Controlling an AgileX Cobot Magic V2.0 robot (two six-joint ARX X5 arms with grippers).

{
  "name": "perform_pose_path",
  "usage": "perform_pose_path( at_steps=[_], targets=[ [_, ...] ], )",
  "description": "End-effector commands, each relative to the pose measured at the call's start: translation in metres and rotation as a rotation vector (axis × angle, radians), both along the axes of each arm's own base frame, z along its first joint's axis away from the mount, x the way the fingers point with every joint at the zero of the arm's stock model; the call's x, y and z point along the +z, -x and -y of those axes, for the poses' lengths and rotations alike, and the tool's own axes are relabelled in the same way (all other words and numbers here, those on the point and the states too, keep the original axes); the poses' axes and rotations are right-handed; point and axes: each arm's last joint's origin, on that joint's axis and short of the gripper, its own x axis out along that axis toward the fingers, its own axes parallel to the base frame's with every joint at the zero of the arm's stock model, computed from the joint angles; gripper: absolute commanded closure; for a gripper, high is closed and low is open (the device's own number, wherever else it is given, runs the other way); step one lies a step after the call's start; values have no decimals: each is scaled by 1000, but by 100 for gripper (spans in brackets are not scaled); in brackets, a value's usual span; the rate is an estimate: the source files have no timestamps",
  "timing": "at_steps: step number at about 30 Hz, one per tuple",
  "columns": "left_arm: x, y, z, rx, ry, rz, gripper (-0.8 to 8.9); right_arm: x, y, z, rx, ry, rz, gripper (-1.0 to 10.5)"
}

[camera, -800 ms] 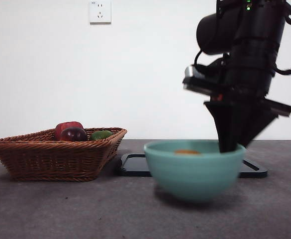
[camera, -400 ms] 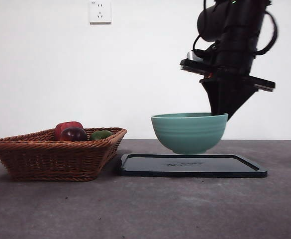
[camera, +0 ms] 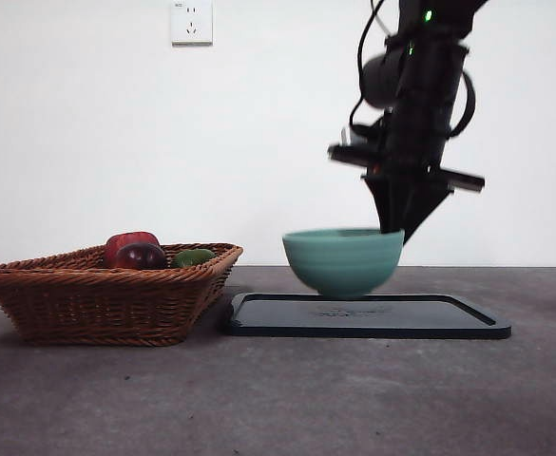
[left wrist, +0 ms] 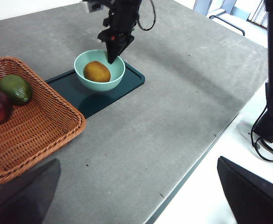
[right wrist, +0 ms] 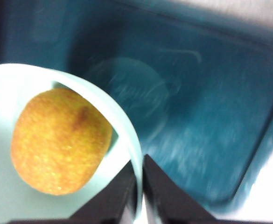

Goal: Pick up the wifruite, put it on the bowl, pick up the plate, put it on desk

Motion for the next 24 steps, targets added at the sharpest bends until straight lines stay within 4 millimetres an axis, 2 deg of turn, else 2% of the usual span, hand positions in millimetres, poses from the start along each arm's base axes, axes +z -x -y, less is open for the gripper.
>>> perform_pose_path(
  at_steps=[1, 6, 20, 21, 24],
  targets=[
    [3, 0, 0, -17, 8, 16, 251, -13, -10, -2, 19, 9, -18, 939],
    [3, 0, 0, -17, 8, 15, 251, -24, -15, 0, 30, 21, -42, 939],
    [3, 0, 0, -16, 8, 15, 251, -25, -16, 1, 48, 22, -36, 929],
    [3, 0, 0, -16, 8, 15, 251, -25, -16, 1, 48, 22, -35, 905],
    [3, 0, 0, -16, 8, 15, 251, -25, -16, 1, 48, 21, -31, 726]
  ],
)
